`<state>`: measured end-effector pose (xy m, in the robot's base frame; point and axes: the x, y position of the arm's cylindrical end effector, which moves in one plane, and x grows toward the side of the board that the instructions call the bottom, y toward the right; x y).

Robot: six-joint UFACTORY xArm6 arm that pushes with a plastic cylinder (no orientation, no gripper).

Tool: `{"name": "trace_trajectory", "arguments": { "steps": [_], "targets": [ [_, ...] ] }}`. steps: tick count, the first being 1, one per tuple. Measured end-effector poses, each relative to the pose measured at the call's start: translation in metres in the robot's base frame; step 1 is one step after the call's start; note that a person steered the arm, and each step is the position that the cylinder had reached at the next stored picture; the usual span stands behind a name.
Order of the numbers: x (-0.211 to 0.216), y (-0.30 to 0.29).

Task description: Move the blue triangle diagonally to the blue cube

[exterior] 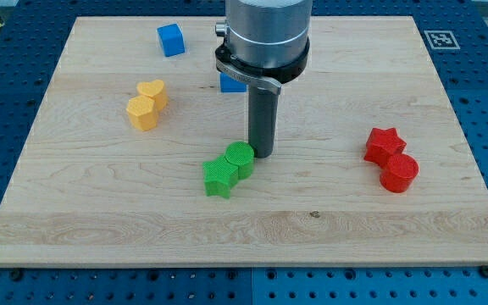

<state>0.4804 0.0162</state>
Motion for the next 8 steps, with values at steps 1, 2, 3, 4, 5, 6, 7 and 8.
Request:
{"name": "trace_trajectory", "arguments": {
  "steps": [1,2,3,4,5,6,7,8],
  "targets": [
    [-0.032,0.000],
    [-0.080,0.001],
    [-0.114,0.001],
    [-0.146,-0.016],
    [-0.158,-0.032],
    [-0.128,0.002],
    [-0.099,-0.013],
    [-0.129,-0.044]
  ]
}}
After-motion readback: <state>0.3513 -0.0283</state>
